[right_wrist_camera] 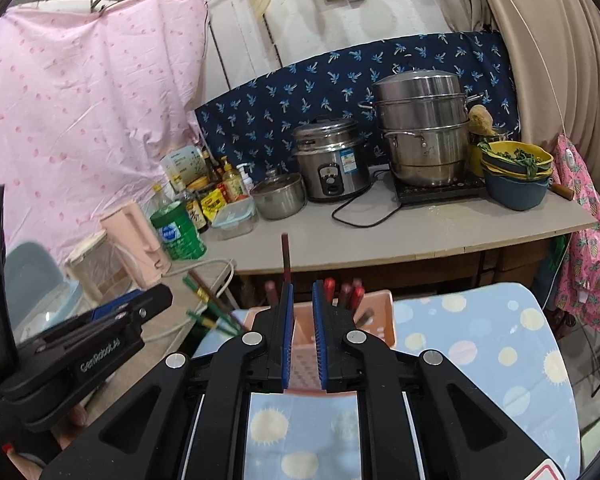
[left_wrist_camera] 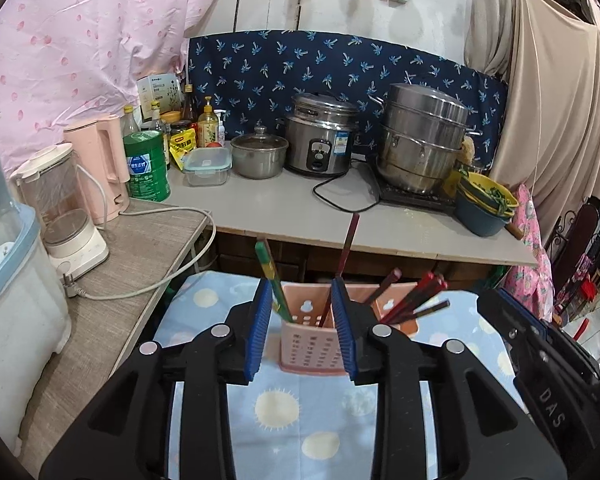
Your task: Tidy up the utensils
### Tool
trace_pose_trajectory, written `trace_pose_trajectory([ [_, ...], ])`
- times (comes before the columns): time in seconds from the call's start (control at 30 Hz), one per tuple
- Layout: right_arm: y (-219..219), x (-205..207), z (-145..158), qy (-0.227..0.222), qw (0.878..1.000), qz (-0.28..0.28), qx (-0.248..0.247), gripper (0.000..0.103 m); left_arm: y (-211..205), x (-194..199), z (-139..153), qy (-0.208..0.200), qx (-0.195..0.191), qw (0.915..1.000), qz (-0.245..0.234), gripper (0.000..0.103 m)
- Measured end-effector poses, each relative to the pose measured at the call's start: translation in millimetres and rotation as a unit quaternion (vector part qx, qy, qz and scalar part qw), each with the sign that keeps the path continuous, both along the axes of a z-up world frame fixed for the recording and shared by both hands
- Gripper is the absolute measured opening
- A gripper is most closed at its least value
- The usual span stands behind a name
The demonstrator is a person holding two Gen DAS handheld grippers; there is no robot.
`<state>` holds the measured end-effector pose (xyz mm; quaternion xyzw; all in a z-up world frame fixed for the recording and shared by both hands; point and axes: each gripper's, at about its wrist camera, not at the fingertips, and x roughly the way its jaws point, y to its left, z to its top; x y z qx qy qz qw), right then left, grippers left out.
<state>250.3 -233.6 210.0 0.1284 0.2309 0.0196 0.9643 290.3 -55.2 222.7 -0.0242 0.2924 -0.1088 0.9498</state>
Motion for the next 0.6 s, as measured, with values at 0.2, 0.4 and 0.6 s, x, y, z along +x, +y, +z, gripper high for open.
trace_pose_trajectory([
  [0.2,7.6,-31.5,-18.6,0.023,1.000,0.009,0.007,0.013,4.1,-28.4,-13.0,0.009,0.014,0.9999,-0.004,0.031],
  [0.4,15.5,-59.2,-33.4,0.036,0.999,0.015,0.008,0.016,4.8,-55.2,-30.0,0.020,0.031,0.9993,-0.006,0.034],
  [0.6,20.9,-81.0,-48.7,0.049,0.999,0.015,0.002,0.017,5.4,-74.3,-46.8,0.035,0.039,0.9986,-0.008,0.035],
])
